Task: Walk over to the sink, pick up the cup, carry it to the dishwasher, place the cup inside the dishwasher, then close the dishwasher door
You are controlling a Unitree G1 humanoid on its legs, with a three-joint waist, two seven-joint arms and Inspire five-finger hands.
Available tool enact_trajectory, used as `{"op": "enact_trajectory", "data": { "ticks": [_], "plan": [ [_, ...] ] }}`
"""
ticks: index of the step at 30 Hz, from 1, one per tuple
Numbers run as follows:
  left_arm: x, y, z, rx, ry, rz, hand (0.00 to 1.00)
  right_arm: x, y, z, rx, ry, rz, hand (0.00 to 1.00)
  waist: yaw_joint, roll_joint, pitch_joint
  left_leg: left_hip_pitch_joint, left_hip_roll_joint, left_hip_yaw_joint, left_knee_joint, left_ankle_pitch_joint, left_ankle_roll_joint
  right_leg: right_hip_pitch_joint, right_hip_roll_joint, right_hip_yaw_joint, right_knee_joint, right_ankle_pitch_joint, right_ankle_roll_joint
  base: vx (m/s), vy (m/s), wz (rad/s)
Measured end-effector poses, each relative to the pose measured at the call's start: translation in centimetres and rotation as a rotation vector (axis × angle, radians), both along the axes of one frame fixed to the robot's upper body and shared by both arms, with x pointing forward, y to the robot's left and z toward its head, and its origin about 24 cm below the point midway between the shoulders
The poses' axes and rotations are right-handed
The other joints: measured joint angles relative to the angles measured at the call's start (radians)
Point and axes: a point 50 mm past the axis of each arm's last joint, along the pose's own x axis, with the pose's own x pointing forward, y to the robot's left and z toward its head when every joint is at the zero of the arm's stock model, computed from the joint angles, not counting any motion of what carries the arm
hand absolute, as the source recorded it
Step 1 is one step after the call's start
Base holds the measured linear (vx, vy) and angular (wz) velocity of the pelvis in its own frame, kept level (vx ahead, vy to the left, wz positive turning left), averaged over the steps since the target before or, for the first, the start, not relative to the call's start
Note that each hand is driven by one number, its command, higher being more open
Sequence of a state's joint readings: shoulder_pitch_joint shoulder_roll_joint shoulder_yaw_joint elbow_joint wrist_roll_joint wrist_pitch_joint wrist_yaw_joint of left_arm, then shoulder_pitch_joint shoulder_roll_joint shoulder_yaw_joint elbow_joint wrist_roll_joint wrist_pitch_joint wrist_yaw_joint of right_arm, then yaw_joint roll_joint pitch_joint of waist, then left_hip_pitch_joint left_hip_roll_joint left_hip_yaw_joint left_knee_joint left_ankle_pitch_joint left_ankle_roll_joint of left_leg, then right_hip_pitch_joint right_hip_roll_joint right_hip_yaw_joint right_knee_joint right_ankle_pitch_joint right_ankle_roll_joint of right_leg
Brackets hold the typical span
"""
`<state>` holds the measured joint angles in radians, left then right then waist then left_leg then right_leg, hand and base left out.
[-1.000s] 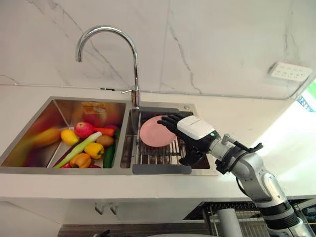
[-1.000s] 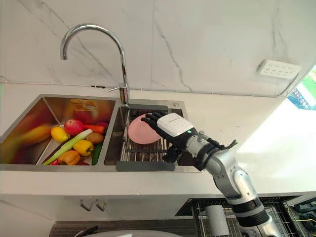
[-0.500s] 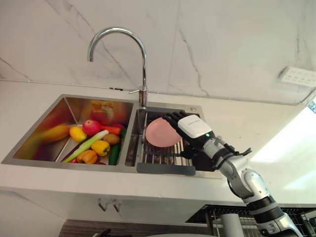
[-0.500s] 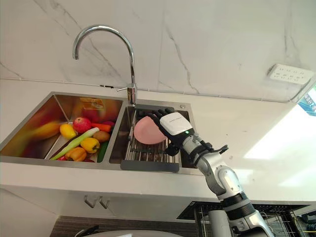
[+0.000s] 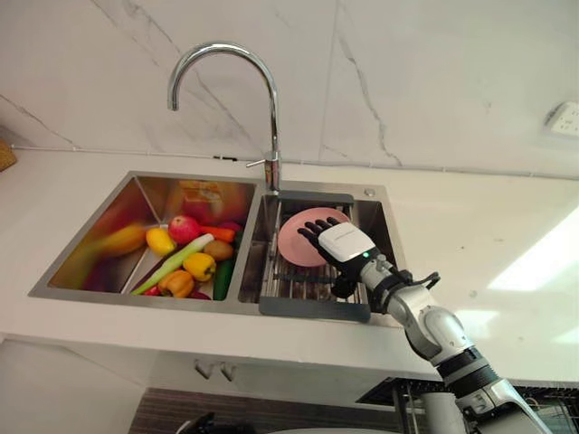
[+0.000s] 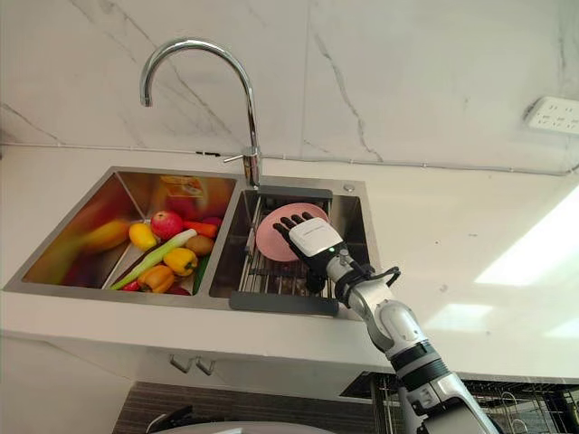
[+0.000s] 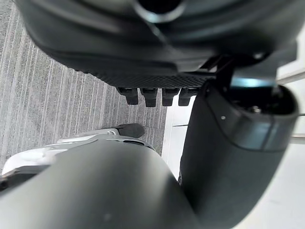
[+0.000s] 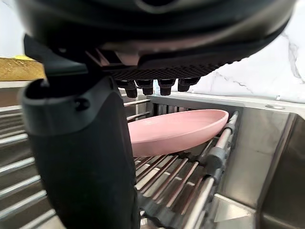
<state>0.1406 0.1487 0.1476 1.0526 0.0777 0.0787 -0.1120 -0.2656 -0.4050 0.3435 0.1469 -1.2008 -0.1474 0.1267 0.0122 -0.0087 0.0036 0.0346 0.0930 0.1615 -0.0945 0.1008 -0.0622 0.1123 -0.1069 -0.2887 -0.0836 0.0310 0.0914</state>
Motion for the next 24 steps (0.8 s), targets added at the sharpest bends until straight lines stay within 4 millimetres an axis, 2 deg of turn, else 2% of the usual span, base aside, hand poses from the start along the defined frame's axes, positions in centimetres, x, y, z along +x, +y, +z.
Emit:
{"op": "enact_trajectory", "data": {
  "ticks": [13,14,21,24],
  "plan": [
    [0.1,0.0,0.1,0.003,-0.011,-0.006,1.0,0.2,0.4,-0.7,-0.066,-0.116,-0.024,1.0,0.003,0.002,0.001,-0.001,0.0,-0.001,0.0,0.0,0.0,0.0,0.0,-0.002,0.0,0.0,0.0,0.0,0.0,0.0],
    [0.2,-0.1,0.1,0.004,-0.015,-0.017,1.0,0.4,0.5,-0.8,-0.067,-0.119,-0.022,0.0,0.003,0.002,0.002,-0.001,0.0,-0.001,0.0,0.0,0.0,0.001,0.0,-0.003,0.0,0.0,0.0,0.0,0.0,0.0],
    [0.4,-0.1,0.2,0.017,-0.02,-0.062,1.0,1.0,1.0,-1.1,-0.081,-0.136,-0.002,0.0,0.003,0.004,0.004,0.001,0.001,-0.005,0.0,-0.001,-0.002,0.005,-0.001,-0.018,0.0,-0.002,0.003,-0.01,-0.005,0.02],
    [1.0,-0.3,0.3,0.019,-0.043,-0.08,1.0,1.7,0.7,-1.0,-0.106,-0.195,-0.021,0.0,0.016,0.002,0.019,-0.002,0.0,-0.012,0.0,-0.003,-0.004,0.008,-0.001,-0.032,-0.001,-0.004,0.004,-0.04,-0.009,0.07]
  ]
}}
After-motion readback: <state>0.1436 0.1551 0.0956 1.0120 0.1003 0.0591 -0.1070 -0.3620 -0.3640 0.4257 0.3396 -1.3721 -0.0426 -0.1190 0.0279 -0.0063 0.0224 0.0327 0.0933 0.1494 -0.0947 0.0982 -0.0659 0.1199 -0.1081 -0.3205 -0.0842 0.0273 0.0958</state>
